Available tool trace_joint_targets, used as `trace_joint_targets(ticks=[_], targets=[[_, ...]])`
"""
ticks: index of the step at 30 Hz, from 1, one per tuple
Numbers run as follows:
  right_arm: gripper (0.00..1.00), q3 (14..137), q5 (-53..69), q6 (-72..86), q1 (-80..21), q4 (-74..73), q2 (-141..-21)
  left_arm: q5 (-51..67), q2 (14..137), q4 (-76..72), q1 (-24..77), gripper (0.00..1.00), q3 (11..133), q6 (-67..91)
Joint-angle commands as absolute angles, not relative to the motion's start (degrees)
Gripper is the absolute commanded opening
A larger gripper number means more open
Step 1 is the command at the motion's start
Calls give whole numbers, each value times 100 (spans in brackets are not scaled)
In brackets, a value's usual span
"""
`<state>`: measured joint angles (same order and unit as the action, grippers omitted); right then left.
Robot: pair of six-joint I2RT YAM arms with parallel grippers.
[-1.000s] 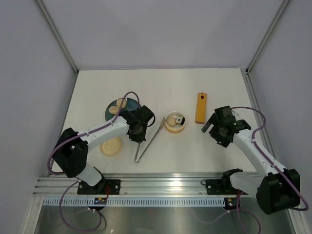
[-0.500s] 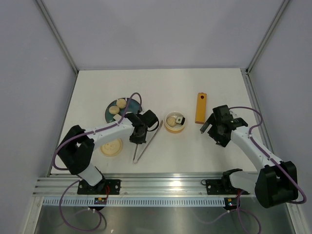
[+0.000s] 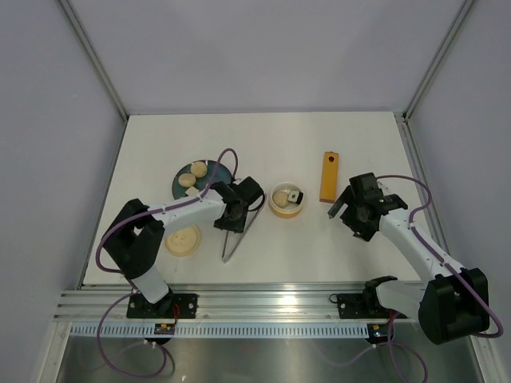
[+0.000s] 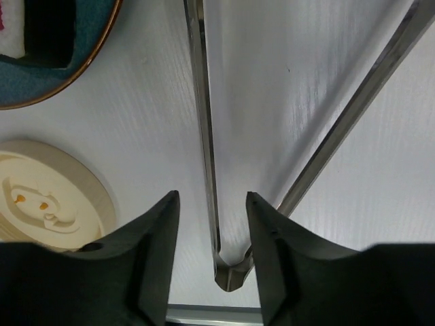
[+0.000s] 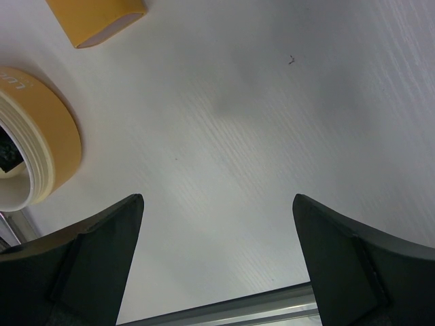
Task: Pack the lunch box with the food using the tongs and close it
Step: Pick up the clamp at the center of the board.
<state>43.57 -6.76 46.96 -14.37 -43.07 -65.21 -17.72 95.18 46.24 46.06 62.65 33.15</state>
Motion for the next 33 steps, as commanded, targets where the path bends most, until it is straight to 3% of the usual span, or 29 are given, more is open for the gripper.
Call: trace_joint_targets(ticks=[1, 3, 15, 27, 33], targets=[[99, 4526, -668, 4720, -1494, -4245, -6451, -1802, 9528, 4491, 4588, 51, 6521, 3261], [100, 4553, -677, 4702, -1494, -4289, -6460, -1767, 9396, 4517, 4588, 61, 6521, 3252], [99, 4579, -439, 4720, -1494, -4060, -6530, -643, 8499, 3605, 4588, 99, 5680, 2750], [100, 4474, -457, 4667, -1494, -4043, -6504, -738, 8736, 2989, 4553, 98, 5063, 3076], [99, 4482, -413, 4641, -1494, -4017, -6530, -949, 9202, 2865, 4404, 84, 5300, 3067]])
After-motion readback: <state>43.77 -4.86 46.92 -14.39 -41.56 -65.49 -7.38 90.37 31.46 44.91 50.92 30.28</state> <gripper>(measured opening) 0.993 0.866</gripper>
